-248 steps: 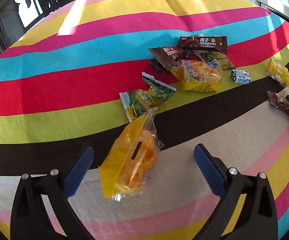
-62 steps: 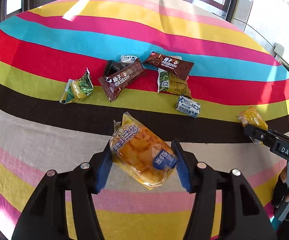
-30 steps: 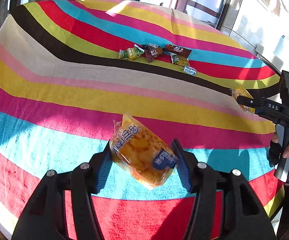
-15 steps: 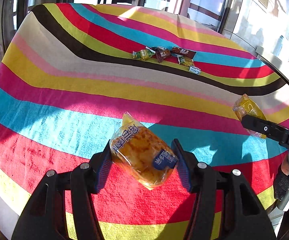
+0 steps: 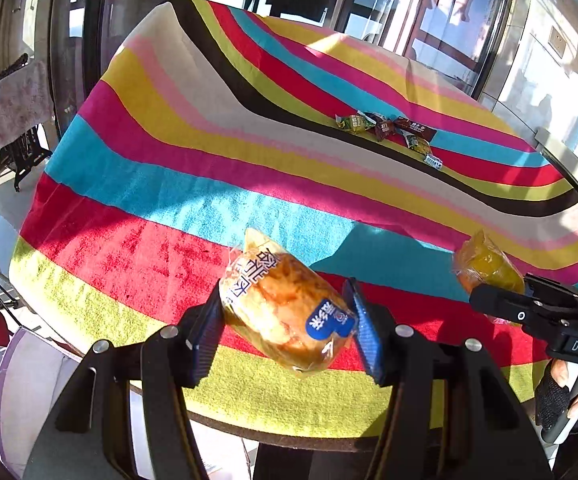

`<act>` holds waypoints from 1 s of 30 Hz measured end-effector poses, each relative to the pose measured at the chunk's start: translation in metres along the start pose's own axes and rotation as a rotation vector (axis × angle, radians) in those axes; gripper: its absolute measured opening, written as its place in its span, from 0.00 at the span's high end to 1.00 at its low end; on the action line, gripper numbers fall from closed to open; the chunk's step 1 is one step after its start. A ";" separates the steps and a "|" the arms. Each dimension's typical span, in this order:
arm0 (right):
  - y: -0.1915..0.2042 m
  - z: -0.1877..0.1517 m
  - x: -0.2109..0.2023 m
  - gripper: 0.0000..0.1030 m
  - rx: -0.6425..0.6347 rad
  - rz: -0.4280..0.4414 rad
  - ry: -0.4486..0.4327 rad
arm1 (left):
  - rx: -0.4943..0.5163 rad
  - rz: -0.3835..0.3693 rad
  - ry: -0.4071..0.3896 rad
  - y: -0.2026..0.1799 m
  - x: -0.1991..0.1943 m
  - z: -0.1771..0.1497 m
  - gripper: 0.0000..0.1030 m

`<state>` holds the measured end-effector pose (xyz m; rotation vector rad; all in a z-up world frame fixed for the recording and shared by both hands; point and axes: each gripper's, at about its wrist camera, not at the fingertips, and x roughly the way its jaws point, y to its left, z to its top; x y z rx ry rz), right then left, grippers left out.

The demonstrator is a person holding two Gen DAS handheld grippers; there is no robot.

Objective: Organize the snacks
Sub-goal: 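Carry both bread bags to the white box and open both tools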

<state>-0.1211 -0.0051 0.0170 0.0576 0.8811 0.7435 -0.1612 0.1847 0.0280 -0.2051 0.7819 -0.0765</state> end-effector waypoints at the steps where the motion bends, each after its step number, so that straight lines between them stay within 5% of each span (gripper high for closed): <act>1: 0.006 0.000 0.002 0.55 -0.012 0.007 0.005 | -0.010 0.007 -0.003 0.006 -0.004 -0.002 0.44; 15: 0.119 -0.010 0.038 0.55 -0.274 0.154 0.112 | -0.146 0.153 -0.016 0.090 -0.069 -0.048 0.44; 25: 0.214 -0.082 0.098 0.55 -0.577 0.272 0.363 | -0.282 0.294 0.124 0.161 -0.079 -0.115 0.44; 30: 0.239 -0.114 0.124 0.53 -0.630 0.362 0.474 | -0.363 0.388 0.190 0.197 -0.085 -0.145 0.42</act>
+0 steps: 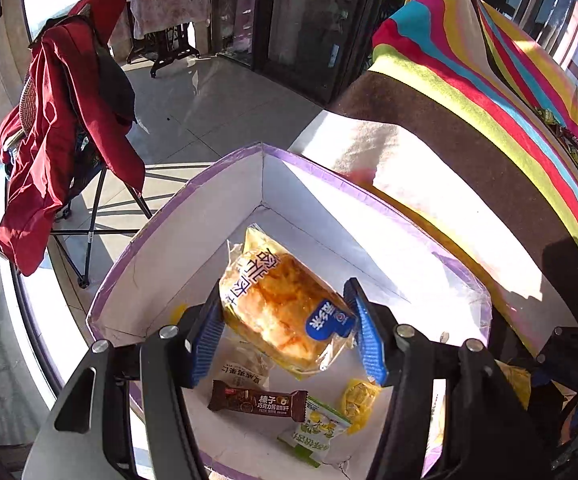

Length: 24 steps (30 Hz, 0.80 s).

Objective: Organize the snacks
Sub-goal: 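Carry both bread bags to the white box and open both tools, then move both tools back over the snacks on the table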

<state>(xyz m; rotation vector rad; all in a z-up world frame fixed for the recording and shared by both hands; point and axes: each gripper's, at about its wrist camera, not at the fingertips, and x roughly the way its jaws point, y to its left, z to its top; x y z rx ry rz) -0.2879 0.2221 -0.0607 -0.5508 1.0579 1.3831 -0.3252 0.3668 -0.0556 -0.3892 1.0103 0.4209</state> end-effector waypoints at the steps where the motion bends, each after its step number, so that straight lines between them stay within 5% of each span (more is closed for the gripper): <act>1: 0.004 0.000 0.005 0.51 -0.008 0.033 0.013 | -0.015 0.021 0.021 0.007 0.004 -0.002 0.40; 3: 0.007 0.001 0.007 0.34 -0.011 0.027 0.013 | -0.045 0.119 0.059 0.019 0.011 -0.002 0.18; 5: 0.002 0.000 -0.004 0.30 0.013 0.030 -0.024 | -0.100 0.177 0.050 0.029 0.007 -0.001 0.08; 10: -0.019 -0.008 -0.042 0.30 0.066 0.055 -0.111 | -0.164 0.158 -0.040 0.025 -0.013 0.012 0.04; 18: -0.047 -0.053 -0.126 0.26 0.105 -0.080 -0.263 | -0.024 -0.110 -0.291 -0.092 -0.050 0.051 0.02; 24: -0.099 -0.109 -0.207 0.20 0.286 -0.292 -0.423 | 0.243 -0.346 -0.261 -0.230 -0.044 0.079 0.02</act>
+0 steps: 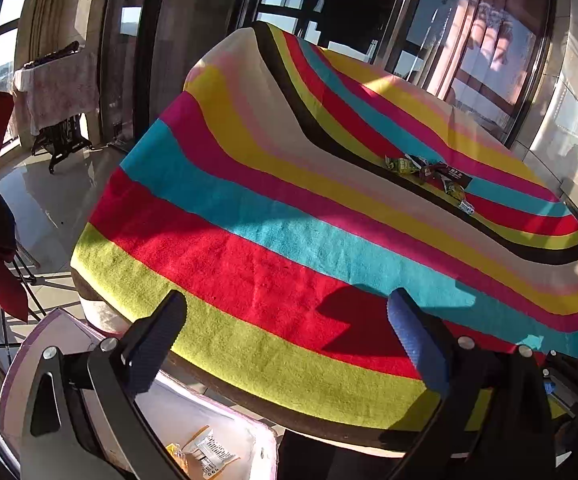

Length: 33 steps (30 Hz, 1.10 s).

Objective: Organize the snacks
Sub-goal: 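Move both tools back over the snacks on the table, then grasp the white-blue milk candy packet with the right tool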

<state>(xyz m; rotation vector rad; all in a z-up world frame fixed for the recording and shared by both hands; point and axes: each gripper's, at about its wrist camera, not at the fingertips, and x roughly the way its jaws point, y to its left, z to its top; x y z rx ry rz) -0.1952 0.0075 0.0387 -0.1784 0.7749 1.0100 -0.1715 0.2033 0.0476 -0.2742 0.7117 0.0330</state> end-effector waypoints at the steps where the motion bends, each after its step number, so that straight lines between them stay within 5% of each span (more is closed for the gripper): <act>1: -0.017 -0.002 -0.012 0.20 0.041 -0.035 -0.025 | 0.031 -0.032 0.013 -0.019 0.013 0.008 0.02; 8: -0.143 -0.017 -0.061 0.16 0.352 -0.355 -0.094 | 0.177 -0.129 0.119 -0.126 0.114 0.045 0.02; 14: -0.237 -0.011 -0.046 0.16 0.480 -0.457 -0.057 | 0.204 -0.079 0.105 -0.166 0.175 0.074 0.02; 18: -0.284 0.008 -0.026 0.16 0.504 -0.493 -0.009 | 0.188 -0.062 0.098 -0.167 0.189 0.084 0.02; 21: -0.308 0.021 -0.009 0.18 0.644 -0.481 -0.008 | 0.124 -0.099 0.128 -0.153 0.193 0.086 0.02; 25: -0.318 0.039 0.014 0.46 0.767 -0.501 -0.067 | 0.020 -0.138 0.129 -0.135 0.195 0.087 0.02; 33: -0.334 0.079 0.053 0.55 0.874 -0.669 -0.083 | -0.006 -0.203 0.133 -0.130 0.195 0.087 0.02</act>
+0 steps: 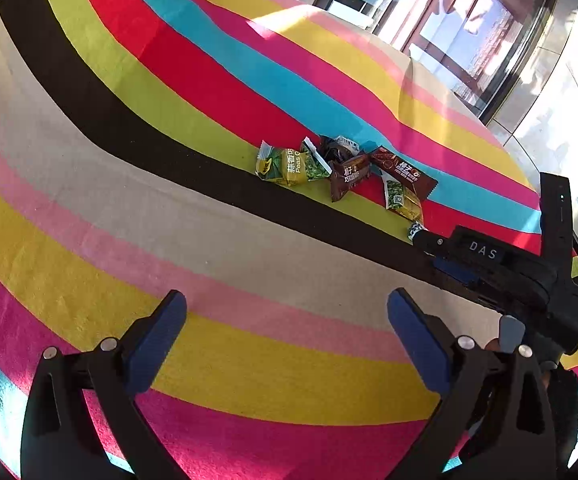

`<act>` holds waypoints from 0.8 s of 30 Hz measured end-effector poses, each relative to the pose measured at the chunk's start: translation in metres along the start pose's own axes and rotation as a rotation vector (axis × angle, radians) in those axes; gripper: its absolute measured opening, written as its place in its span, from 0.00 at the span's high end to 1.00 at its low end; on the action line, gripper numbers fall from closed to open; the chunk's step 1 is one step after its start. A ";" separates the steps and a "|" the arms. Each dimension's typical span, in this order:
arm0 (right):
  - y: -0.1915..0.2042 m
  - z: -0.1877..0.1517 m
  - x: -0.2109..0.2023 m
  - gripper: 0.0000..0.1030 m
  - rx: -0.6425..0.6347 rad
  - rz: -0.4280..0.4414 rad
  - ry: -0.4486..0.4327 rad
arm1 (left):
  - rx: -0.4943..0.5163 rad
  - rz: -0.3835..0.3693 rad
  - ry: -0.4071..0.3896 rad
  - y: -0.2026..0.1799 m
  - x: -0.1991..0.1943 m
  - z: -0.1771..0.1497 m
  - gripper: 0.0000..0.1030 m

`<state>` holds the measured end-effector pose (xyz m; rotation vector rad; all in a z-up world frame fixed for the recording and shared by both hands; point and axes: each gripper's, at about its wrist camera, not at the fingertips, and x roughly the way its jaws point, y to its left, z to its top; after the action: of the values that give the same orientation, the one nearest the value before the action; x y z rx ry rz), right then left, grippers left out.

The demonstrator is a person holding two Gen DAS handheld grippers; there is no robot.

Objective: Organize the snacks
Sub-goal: 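Grasp the white-blue milk candy packet with the right tool, then grasp a brown chocolate bar with the left tool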

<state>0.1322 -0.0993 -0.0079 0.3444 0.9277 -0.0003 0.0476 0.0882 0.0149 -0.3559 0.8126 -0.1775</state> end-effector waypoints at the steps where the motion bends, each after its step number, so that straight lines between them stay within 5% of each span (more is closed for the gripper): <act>1: 0.005 0.003 0.004 0.55 0.002 -0.033 -0.003 | 0.000 -0.004 0.000 0.000 0.000 0.000 0.02; 8: 0.027 0.006 0.018 0.67 -0.189 -0.237 -0.051 | -0.019 -0.036 0.005 0.004 -0.001 -0.001 0.02; 14: -0.012 -0.030 -0.042 0.67 -0.471 0.046 -0.080 | -0.031 -0.042 0.000 0.006 -0.003 -0.002 0.02; 17: -0.036 -0.045 -0.056 0.67 -0.566 0.052 -0.058 | -0.015 -0.029 0.004 0.002 -0.001 -0.002 0.02; 24: -0.066 -0.040 -0.048 0.66 -0.529 0.050 0.003 | -0.012 -0.027 0.005 0.001 -0.001 -0.002 0.02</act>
<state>0.0621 -0.1575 -0.0117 -0.1241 0.8855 0.2865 0.0458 0.0892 0.0137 -0.3777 0.8138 -0.1989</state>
